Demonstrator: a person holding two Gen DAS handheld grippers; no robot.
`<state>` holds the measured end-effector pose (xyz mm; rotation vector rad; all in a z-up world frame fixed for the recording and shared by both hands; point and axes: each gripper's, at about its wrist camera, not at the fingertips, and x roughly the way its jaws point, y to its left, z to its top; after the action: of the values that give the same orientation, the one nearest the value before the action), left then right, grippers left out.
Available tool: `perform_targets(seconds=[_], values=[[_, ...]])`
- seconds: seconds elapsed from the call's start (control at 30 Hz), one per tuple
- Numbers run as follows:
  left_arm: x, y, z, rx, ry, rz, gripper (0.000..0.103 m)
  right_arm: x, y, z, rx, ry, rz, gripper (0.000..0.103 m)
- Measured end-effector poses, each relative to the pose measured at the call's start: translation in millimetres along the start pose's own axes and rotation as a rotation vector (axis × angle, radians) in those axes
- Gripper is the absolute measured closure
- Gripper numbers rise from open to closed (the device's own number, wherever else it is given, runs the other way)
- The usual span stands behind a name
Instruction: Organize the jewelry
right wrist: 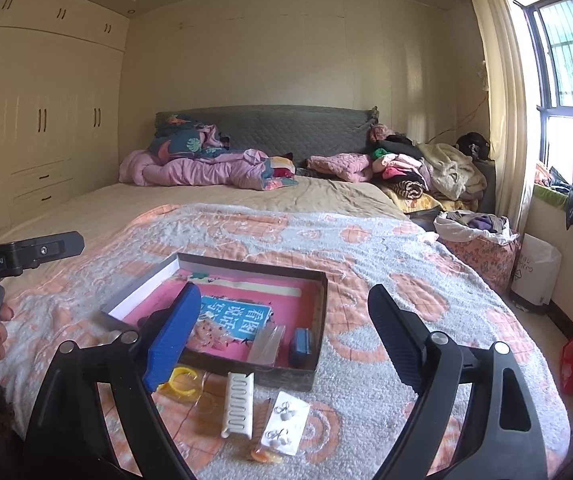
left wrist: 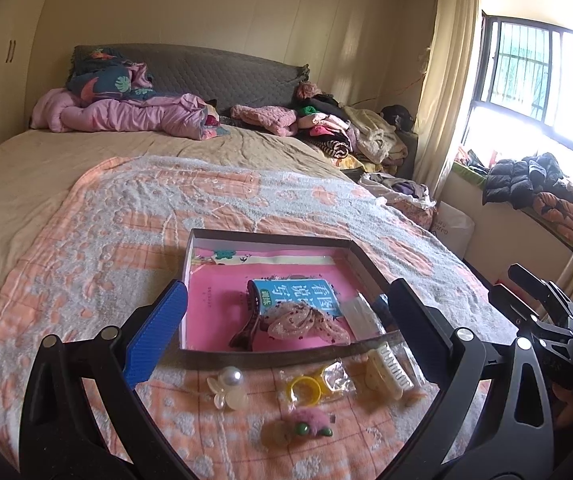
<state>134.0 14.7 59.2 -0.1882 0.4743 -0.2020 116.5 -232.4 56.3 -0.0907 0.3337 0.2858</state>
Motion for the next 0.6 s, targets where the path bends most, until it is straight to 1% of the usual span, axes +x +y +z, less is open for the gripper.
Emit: perform_targets(seconds=[0.27, 0.6], values=[[-13, 2, -16, 0.007, 0.017, 0.015, 0.011, -12, 15, -12, -0.034, 0.036, 0.033, 0.020], [-23, 9, -44, 0.005, 0.055, 0.027, 0.011, -22, 29, -30, -0.069, 0.080, 0.072, 0.020]])
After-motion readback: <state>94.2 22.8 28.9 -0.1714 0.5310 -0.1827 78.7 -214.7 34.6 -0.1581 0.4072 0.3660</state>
